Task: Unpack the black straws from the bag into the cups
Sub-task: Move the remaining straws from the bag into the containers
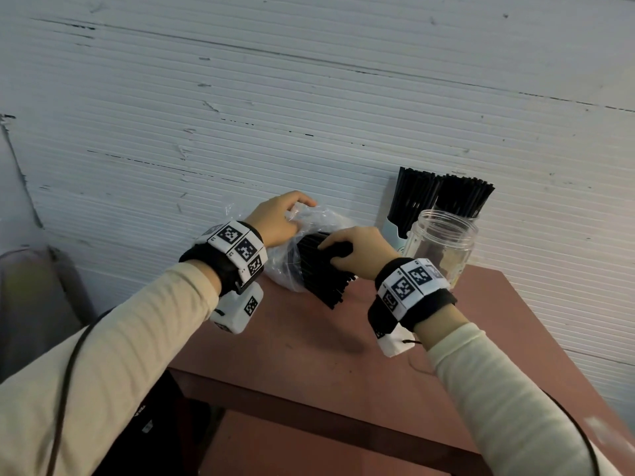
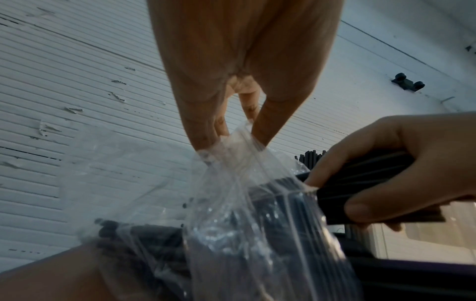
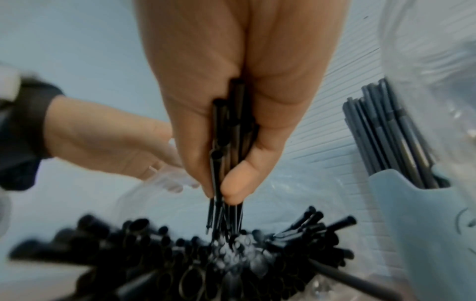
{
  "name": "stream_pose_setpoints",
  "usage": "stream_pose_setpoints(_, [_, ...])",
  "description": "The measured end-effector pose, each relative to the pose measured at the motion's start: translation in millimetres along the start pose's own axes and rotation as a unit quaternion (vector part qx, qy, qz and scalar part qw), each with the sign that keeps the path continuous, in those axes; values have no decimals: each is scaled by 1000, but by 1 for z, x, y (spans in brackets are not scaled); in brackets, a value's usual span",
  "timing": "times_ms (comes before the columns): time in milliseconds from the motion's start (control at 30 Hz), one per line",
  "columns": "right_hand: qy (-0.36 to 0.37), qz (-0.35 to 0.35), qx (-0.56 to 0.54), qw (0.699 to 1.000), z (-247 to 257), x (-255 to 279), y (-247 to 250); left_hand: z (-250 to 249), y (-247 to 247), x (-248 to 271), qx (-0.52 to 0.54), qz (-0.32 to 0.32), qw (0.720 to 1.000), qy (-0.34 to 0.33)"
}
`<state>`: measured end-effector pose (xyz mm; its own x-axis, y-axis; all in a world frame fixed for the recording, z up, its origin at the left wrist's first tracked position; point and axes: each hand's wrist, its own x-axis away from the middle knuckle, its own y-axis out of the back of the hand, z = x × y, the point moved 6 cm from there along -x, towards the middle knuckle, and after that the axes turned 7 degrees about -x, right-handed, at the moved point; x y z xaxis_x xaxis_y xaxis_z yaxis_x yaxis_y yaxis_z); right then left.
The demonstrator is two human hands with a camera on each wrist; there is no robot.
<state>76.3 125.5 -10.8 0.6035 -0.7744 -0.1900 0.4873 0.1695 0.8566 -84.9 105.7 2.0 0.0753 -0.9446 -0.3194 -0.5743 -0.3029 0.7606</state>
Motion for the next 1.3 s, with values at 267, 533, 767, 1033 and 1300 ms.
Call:
stream_pose_setpoints(267, [-3,7,-47,999,-5,36,48,-19,-2,13,-88,-71,986,-119])
stream_pose_setpoints(533, [21,49,-53,997,10,78,78,-95,-59,27,-112,90,961,-238])
stream_pose_setpoints(767, [36,5,-63,997,18,118,115,-129,-61,34,11,42,983,-179])
stream_pose_setpoints(1033, [176,-214,-9,961,45,121,139,-151,-95,44,271,132,950,-84])
stream_pose_setpoints(1300, [123,-183,40,974,15,105,90,-120,-136,51,316,263,912,8])
